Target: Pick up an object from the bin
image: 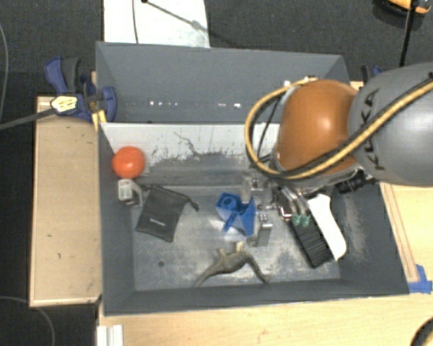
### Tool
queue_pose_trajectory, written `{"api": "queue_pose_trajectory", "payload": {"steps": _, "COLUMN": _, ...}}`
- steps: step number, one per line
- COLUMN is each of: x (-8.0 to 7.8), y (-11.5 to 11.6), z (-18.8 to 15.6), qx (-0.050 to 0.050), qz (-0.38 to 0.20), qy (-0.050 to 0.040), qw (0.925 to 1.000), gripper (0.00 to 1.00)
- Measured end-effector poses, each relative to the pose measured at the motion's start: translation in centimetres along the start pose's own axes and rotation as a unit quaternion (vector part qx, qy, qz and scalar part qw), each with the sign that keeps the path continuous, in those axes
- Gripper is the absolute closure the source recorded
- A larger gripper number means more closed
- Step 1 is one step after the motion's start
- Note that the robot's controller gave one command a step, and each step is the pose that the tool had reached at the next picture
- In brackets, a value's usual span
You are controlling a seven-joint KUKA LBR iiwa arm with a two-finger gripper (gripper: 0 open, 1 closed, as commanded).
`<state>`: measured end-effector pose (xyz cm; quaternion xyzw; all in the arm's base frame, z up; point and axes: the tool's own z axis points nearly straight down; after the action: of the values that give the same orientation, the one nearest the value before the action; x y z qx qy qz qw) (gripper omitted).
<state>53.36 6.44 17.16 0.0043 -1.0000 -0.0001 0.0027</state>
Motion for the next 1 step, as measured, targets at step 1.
{"api": "queue_pose_trajectory", "payload": {"steps": 1, "x": -0.16, "y": -0.04, "z": -0.47, "qx": 0.0, "qz": 0.001, "qy": -0.0041, "qw": 1.0, "gripper": 0.0}}
